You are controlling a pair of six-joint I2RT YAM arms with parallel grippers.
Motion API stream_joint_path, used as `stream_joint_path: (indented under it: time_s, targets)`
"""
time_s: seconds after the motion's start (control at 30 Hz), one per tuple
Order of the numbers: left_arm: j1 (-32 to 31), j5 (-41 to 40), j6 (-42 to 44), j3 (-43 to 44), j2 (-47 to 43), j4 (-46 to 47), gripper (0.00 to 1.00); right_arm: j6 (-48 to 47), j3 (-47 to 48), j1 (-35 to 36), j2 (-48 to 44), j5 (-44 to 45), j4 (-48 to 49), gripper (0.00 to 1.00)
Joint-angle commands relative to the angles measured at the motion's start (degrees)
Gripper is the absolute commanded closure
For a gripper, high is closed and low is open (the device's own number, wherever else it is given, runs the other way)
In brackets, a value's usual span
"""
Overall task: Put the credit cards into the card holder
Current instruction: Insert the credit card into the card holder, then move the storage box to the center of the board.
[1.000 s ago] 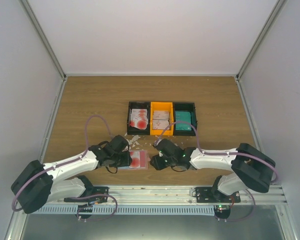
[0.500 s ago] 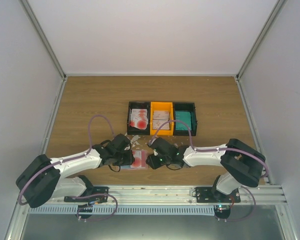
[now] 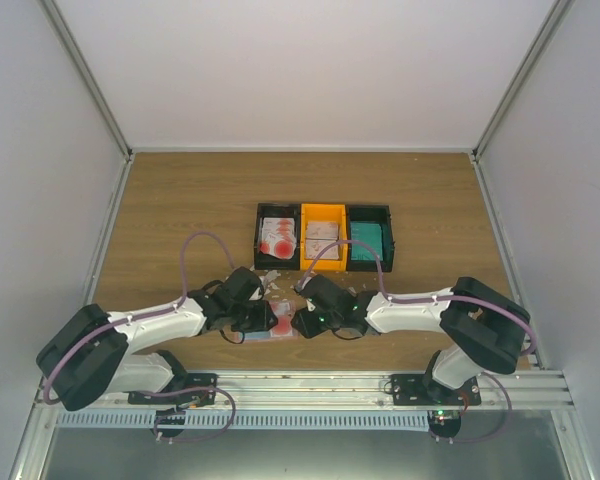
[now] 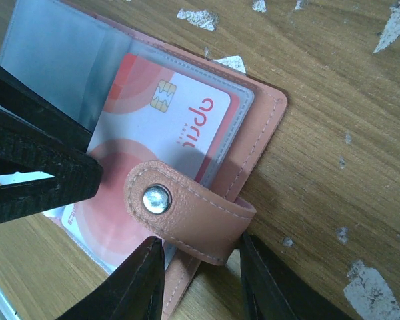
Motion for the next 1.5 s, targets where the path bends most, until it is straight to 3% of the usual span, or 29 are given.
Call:
stream_joint_path:
  time_s: [0.0, 0.2, 0.5, 0.67, 0.87, 1.13, 1.47]
  targets:
    - [0.20, 0.83, 1.09, -0.43, 0.48, 3.10, 0.73, -0.47, -0.74, 0.55, 0.76, 0.07, -0.08, 0.67]
    - [0.20, -3.06, 2.06, -0.09, -4.70, 1.41, 0.64, 0.30, -0.81, 0.55, -5.91, 6.35, -4.20, 0.61]
    - [0.20, -14.65, 1.32, 3.67, -16.84, -5.38, 0.31, -0.40, 1.62, -1.38, -19.58, 18.24, -15.47, 0.52]
    - [0.20, -22.54, -0.14, 5.84, -25.49, -10.87, 0.18, -1.70, 6.41, -3.51, -22.44, 22.57, -23.51, 0.49]
    - [0.35, -24.38, 0.92, 7.10, -30.27, -13.11, 0.02, -5.68, 14.10, -8.78, -23.24, 27.83, -32.59, 0.38]
    - [1.51, -24.10, 5.74, 10.31, -25.03, -14.17, 0.01, -14.61, 19.49, -21.20, -25.13, 21.96, -34.84, 0.22]
    - [14.12, -10.41, 10.53, 10.38, -16.77, -11.68, 0.01, -24.23, 25.54, -38.13, -16.51, 5.17, -34.67, 0.24]
